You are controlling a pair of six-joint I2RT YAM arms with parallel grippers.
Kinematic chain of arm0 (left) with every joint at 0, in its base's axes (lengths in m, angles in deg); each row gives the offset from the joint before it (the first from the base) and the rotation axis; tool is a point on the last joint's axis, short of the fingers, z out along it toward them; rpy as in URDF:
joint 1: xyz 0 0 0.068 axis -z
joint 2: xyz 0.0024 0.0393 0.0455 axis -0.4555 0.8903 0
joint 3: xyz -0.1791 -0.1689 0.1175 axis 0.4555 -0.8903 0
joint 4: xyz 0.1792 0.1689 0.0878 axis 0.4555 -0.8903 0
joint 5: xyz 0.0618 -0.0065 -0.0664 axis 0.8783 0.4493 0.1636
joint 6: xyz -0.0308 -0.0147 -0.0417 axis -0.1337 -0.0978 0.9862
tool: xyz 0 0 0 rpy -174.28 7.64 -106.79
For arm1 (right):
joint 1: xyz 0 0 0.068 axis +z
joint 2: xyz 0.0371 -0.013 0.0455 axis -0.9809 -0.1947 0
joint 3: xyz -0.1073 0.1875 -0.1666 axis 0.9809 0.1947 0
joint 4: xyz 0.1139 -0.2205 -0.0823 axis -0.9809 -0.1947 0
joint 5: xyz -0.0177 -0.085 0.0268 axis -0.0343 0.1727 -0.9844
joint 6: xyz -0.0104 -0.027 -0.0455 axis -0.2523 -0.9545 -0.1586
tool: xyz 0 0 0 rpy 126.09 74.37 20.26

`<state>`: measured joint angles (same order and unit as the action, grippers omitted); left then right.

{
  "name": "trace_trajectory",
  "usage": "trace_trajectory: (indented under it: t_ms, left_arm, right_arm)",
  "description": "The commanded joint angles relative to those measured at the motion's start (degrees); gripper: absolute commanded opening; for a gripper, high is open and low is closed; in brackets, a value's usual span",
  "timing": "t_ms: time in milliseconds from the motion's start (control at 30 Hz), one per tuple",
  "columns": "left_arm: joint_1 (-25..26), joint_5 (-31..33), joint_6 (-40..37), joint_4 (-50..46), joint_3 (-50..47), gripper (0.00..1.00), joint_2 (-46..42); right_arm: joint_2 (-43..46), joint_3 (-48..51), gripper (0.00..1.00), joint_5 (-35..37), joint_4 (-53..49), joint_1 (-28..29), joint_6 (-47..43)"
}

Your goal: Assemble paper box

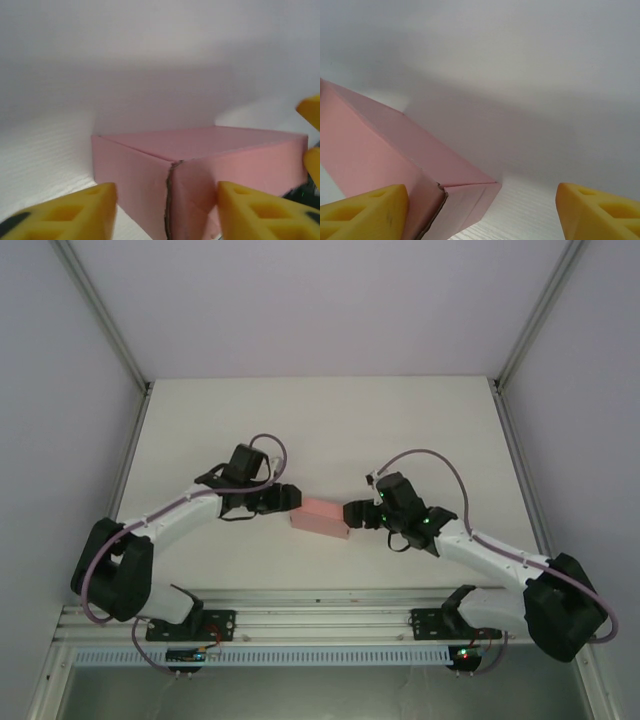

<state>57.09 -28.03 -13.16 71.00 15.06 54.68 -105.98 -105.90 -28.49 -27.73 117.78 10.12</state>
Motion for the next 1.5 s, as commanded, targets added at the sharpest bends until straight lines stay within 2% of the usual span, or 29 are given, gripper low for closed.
trace_trajectory:
  t_ms: [0,67,133,333,367,433,467,667,800,867,933,1033,1067,1100,1133,1167,1267,1333,1400,1467]
  left_arm:
    - [-0.1,-1.6,0.0,2.4,-2.3,0.42,0.9]
    - [-0.1,-2.6,0.2,3.8,-3.8,0.38,1.4]
    - [-0.1,-3.5,0.6,5.3,-5.4,0.29,1.7]
    - [-0.2,-4.2,1.0,8.6,-9.5,0.07,2.1]
    - [-0.2,-4.7,1.2,10.0,-10.4,0.0,2.1]
    - [-0.3,-5.0,1.1,12.5,-12.1,0.0,2.3]
    - [-0.4,-5.0,0.8,13.6,-12.8,0.0,2.5]
    - [-0.5,-8.0,-0.5,19.0,-15.2,0.0,2.7]
    - [-0.6,-7.6,-0.9,17.8,-15.1,0.0,2.7]
    - [-0.6,-7.4,-1.7,17.2,-14.4,0.13,2.4]
    - [-0.6,-6.9,-2.4,15.7,-13.0,0.16,1.7]
    - [-0.6,-4.5,-4.0,11.7,-8.5,0.37,0.8]
    - [-0.6,-3.8,-4.6,10.3,-6.6,0.45,0.6]
    - [-0.6,-3.0,-5.1,8.9,-4.5,0.48,0.3]
    - [-0.7,-2.5,-5.6,7.8,-2.6,0.56,0.1]
    - [-0.7,-1.6,-5.9,6.7,-0.8,0.73,-0.1]
    - [-0.8,2.4,-6.9,3.2,4.3,1.0,-1.4]
    - [-0.8,6.6,-7.4,0.7,6.5,1.0,-2.5]
    - [-1.0,12.5,-8.1,-2.7,8.5,1.0,-4.0]
    - [-2.0,18.5,-8.1,-7.1,10.2,1.0,-5.1]
  right_arm:
    - [-2.1,4.4,0.78,-0.7,-1.4,-0.3,-1.5]
    - [-2.2,6.9,0.76,-1.7,2.0,-0.3,-4.9]
    - [-2.2,9.6,0.75,-2.2,5.7,-0.3,-8.2]
    - [-1.7,16.1,0.64,-5.1,12.5,-0.3,-16.9]
    - [-1.6,17.2,0.61,-4.5,15.7,-0.3,-17.4]
    - [-1.9,18.8,0.51,-7.1,18.8,-0.4,-16.9]
    - [-2.3,19.5,0.5,-6.9,20.7,-0.5,-16.4]
    - [-5.5,19.0,0.48,-7.8,23.8,-0.8,-16.9]
    - [-6.0,18.3,0.48,-7.7,23.1,-1.0,-16.1]
    - [-5.3,17.1,0.48,-7.7,21.4,-1.4,-15.3]
    - [-4.2,14.9,0.48,-7.6,18.3,-1.6,-14.4]
    - [-3.0,9.5,0.52,-6.5,11.3,-2.0,-12.6]
    - [-2.8,7.3,0.56,-5.8,8.7,-2.2,-12.0]
    - [-2.7,4.8,0.57,-5.3,5.9,-2.3,-11.5]
    - [-2.6,2.6,0.59,-5.4,3.6,-2.4,-11.6]
    - [-2.5,0.2,0.63,-5.1,1.5,-2.6,-11.5]
    - [-2.7,-6.5,0.74,-5.8,-3.0,-3.2,-11.9]
    - [-3.0,-10.0,0.84,-7.7,-4.8,-3.6,-13.9]
    - [-3.7,-12.5,0.98,-12.3,-4.6,-4.0,-17.0]
    - [-5.5,-15.3,0.99,-16.0,-5.9,-4.1,-21.9]
